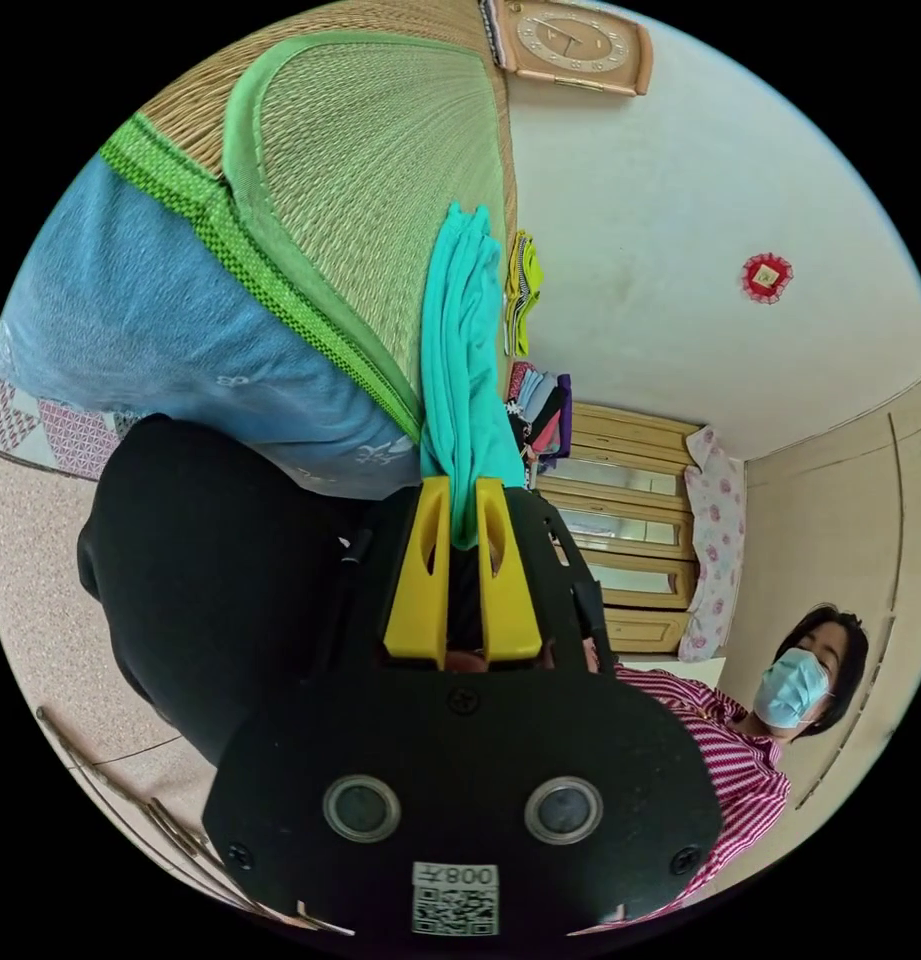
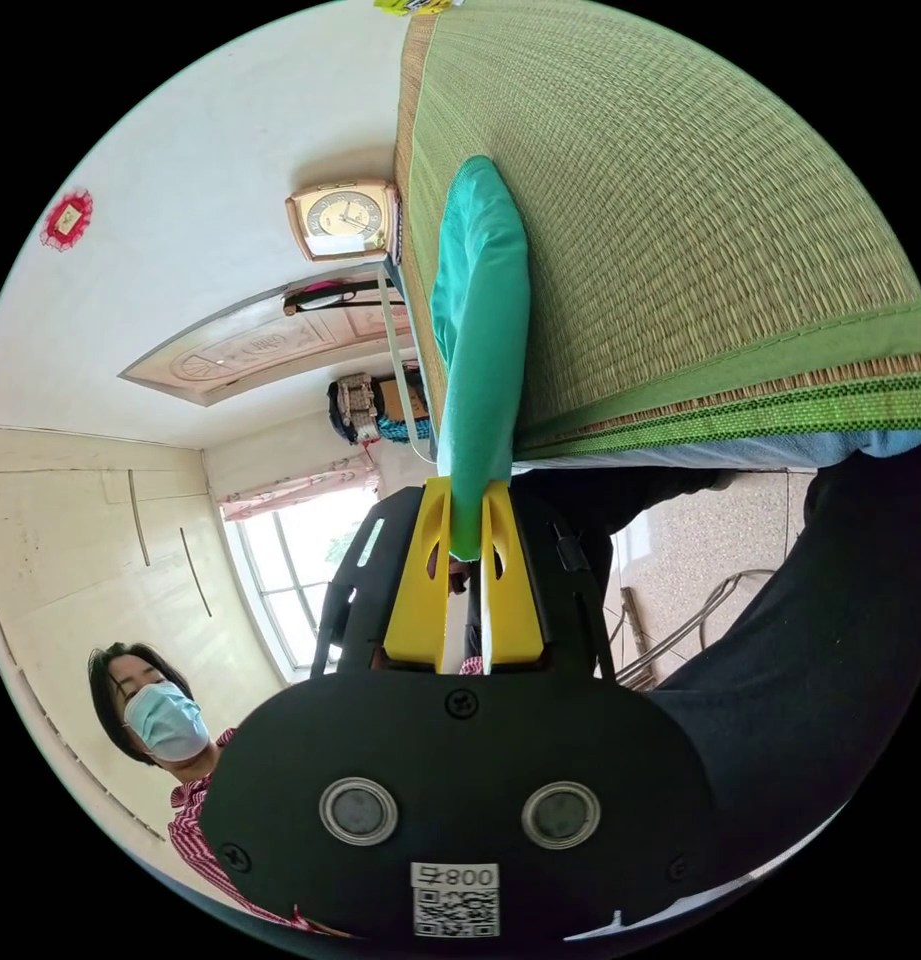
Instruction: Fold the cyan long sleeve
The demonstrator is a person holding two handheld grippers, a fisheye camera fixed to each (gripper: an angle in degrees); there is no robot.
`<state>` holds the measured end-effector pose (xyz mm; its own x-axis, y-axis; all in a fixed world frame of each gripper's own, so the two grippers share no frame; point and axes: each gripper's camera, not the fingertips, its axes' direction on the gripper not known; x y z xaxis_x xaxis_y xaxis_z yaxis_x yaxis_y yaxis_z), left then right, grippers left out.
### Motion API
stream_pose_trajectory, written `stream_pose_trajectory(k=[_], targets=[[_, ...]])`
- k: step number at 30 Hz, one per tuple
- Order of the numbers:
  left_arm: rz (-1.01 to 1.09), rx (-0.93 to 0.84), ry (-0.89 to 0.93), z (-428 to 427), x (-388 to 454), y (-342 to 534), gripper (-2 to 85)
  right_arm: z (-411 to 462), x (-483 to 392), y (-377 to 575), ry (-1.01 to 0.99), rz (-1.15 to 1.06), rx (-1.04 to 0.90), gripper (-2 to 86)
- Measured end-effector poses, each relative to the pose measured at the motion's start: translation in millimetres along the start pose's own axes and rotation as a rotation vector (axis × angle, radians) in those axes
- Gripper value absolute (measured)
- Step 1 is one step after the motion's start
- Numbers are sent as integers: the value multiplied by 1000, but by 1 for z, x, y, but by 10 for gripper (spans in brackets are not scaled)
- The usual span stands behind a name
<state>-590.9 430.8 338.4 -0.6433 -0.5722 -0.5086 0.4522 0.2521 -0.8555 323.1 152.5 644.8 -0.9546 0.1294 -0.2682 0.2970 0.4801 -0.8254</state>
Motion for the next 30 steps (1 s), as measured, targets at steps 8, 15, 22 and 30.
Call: stream_pose_trajectory(k=[8,15,22,30], targets=[[-16,-18,-31,28,5,13,64,1,6,7,18,4,7,49],[-1,-7,-43,47,8,30,40,5,14,16,13,6,9,49],[40,36,9,62,17,56,31,3,20,36,-6,-20,7,47],[158,80,87,81,51,88,28,-7,6,70,-36,-118,-2,40]])
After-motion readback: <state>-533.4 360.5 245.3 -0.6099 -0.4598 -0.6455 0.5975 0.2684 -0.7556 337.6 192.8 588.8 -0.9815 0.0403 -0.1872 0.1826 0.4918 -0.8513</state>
